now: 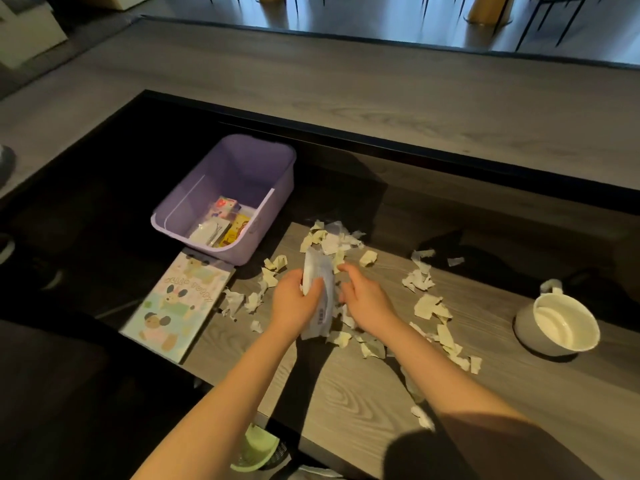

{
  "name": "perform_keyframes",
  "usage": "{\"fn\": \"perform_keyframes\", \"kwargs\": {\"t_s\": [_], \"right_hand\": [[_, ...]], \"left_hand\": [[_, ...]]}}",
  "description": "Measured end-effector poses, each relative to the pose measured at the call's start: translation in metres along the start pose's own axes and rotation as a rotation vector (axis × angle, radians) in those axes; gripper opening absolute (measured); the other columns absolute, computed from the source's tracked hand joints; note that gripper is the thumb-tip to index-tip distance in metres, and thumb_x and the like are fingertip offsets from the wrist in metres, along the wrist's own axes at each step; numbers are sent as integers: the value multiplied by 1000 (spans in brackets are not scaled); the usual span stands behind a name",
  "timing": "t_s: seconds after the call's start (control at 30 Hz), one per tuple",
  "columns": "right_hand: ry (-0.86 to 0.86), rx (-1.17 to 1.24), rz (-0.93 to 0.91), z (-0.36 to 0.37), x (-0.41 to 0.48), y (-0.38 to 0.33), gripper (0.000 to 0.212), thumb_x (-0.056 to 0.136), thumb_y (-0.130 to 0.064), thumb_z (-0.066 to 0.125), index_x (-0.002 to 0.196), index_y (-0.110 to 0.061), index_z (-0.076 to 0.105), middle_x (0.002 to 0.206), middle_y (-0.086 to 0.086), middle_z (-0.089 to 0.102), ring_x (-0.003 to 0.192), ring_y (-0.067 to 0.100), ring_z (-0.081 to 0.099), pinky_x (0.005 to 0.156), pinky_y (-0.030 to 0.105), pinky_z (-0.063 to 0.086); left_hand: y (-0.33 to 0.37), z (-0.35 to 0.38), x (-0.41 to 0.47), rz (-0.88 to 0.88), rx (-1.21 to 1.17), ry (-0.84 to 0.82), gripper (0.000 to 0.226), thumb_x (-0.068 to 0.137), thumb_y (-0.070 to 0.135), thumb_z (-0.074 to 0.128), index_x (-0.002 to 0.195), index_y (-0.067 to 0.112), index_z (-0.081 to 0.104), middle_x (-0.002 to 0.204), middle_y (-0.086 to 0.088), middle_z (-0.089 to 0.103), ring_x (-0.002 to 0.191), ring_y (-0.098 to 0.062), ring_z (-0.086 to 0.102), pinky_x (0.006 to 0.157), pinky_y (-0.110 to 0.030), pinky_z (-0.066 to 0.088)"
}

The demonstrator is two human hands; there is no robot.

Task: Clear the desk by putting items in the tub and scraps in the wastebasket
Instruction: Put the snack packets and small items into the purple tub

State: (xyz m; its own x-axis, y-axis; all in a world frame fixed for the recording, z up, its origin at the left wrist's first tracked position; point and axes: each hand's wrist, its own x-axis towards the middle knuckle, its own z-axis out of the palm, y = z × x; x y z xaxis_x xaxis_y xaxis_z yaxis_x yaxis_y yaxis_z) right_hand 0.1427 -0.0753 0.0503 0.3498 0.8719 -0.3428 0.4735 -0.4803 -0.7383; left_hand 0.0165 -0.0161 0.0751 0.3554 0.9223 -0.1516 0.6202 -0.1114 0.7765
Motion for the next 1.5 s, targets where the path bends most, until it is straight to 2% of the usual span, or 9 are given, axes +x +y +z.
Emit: {"fn": "perform_keyframes", "kwargs": {"t_s": [0.1, 0.2, 0.33, 0.47, 0.7, 0.83, 0.93, 1.2, 1.5], "right_hand": [[55, -109, -11, 6, 25, -3, 31, 99, -24, 39, 128, -28, 48, 96, 1, 64, 75, 18, 59, 68, 39, 55], [103, -179, -13, 8, 55, -13, 32, 98, -20, 42, 127, -19, 53, 115, 5, 61, 99, 20, 59, 86, 41, 53], [148, -287, 37, 10, 97, -29, 37, 97, -18, 42, 133, -13, 49, 136, 11, 50, 123, 27, 47, 101, 41, 43], [100, -410, 159, 15, 132, -35, 48, 94, -30, 51, 138, -14, 39, 146, 13, 38, 130, 32, 39, 101, 45, 42], [70, -582, 401, 19, 162, -36, 73, 78, -58, 62, 134, -16, 43, 138, 13, 45, 126, 33, 42, 98, 43, 38], [87, -577, 490, 18, 170, -43, 64, 74, -50, 71, 122, -14, 52, 120, 10, 54, 113, 29, 48, 93, 39, 38], [45, -566, 533, 15, 170, -48, 64, 74, -47, 73, 123, -14, 50, 125, 11, 52, 116, 30, 46, 97, 38, 40], [92, -637, 422, 21, 160, -44, 59, 75, -45, 70, 124, -16, 56, 137, 11, 45, 128, 32, 37, 102, 43, 34], [277, -330, 158, 20, 108, -31, 47, 85, -39, 62, 122, -10, 62, 147, 2, 37, 137, 23, 26, 109, 40, 28]], "left_hand": [[-19, -22, 15, -21, 153, -5, 13, 92, 28, 53, 96, 17, 57, 84, 4, 56, 78, -13, 57, 63, -22, 41], [-33, -41, 30, 13, 300, 18, 12, 90, 27, 55, 83, 18, 50, 76, 2, 54, 68, -12, 53, 57, -20, 35], [-46, -55, 48, 64, 416, -70, 15, 87, 24, 58, 93, 11, 58, 86, -6, 62, 75, -17, 57, 65, -27, 44], [-57, -55, 61, 112, 436, -131, 18, 86, 26, 58, 96, 12, 60, 91, -6, 63, 74, -14, 52, 64, -24, 36], [-70, -47, 74, 95, 435, -230, 21, 85, 22, 57, 101, 9, 62, 97, -9, 64, 85, -22, 59, 66, -27, 40], [-77, -39, 77, 52, 419, -298, 19, 84, 22, 58, 96, 7, 59, 95, -10, 63, 86, -23, 59, 64, -28, 40], [-80, -34, 77, 8, 382, -317, 16, 81, 23, 60, 89, 10, 54, 90, -11, 61, 83, -26, 59, 62, -28, 38], [-78, -30, 76, -160, 290, -399, 42, 82, 30, 64, 111, 12, 40, 111, -10, 58, 99, -27, 59, 76, -32, 47], [-73, -28, 74, -250, 307, -404, 51, 82, 18, 64, 125, 14, 36, 122, -13, 52, 111, -29, 54, 92, -39, 50]]}}
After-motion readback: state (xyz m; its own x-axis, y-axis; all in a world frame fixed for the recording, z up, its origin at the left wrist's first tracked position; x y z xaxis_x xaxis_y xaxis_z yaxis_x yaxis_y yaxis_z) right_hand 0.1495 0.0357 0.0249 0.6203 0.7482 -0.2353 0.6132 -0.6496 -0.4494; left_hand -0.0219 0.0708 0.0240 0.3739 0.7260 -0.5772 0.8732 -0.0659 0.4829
